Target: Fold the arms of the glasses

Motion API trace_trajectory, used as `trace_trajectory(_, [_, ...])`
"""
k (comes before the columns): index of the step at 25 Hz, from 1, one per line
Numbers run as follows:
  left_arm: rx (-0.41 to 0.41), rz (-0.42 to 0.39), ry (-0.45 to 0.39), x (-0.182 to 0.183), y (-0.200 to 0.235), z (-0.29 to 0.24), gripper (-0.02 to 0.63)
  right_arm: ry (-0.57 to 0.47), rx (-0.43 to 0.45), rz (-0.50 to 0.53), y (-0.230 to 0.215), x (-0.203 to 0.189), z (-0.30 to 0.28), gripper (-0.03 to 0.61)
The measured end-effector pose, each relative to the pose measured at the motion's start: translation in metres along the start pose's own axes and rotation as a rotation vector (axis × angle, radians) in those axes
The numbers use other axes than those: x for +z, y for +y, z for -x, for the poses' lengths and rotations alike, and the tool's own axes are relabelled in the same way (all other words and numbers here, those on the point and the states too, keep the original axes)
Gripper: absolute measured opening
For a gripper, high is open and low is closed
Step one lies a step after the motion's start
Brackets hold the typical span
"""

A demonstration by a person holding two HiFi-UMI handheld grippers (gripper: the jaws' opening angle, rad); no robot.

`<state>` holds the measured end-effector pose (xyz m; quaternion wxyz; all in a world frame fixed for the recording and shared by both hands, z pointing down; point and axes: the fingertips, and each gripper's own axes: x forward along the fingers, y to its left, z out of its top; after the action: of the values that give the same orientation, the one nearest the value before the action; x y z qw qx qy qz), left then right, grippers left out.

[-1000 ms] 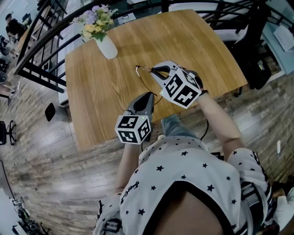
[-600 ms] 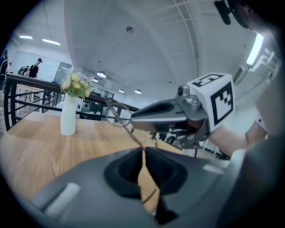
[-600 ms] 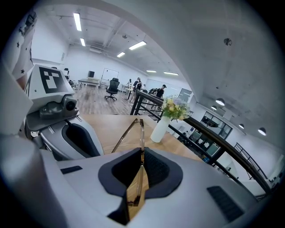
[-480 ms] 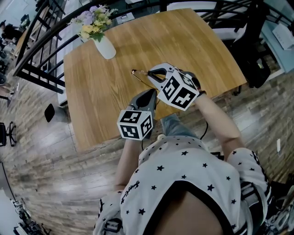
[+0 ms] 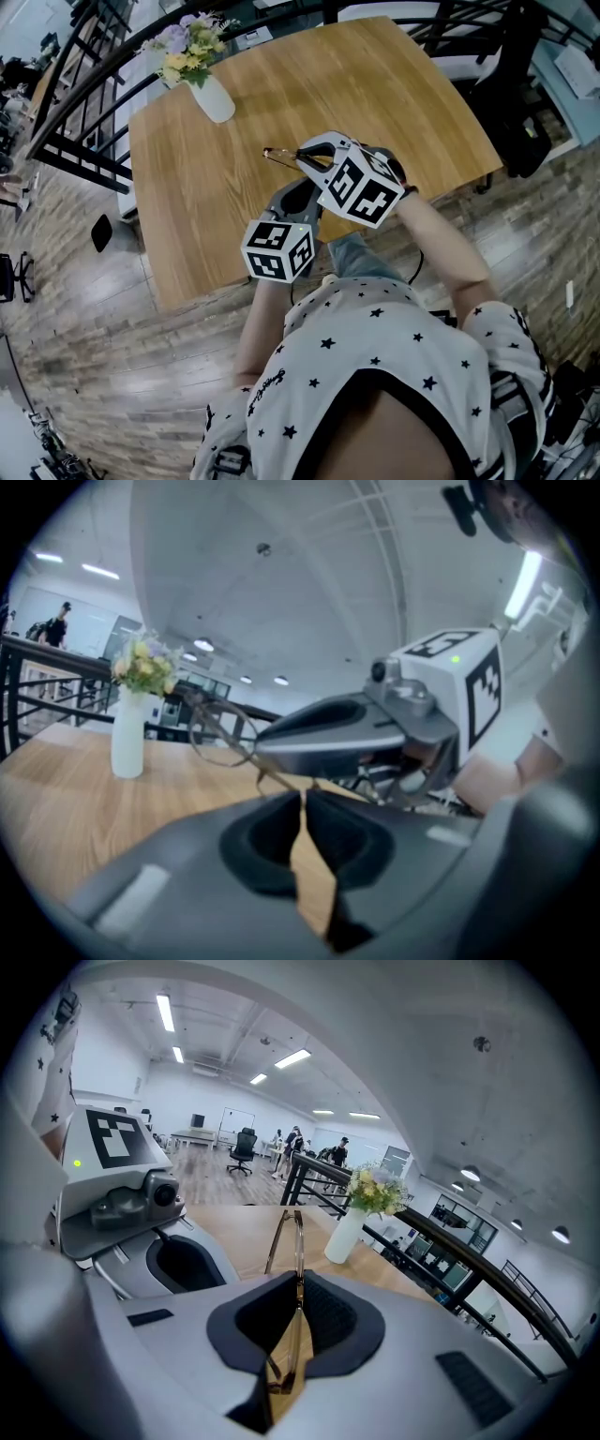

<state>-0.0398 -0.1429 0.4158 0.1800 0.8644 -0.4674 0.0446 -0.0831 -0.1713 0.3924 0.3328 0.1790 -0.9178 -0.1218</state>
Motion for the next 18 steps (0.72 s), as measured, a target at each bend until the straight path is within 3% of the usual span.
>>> trace_trajectory(18, [0.014,0.002,-0.018,0.006,0.006,0.008,0.023,0.0,-0.018,-0.016,-0.008,-0.003,-0.002,0.02])
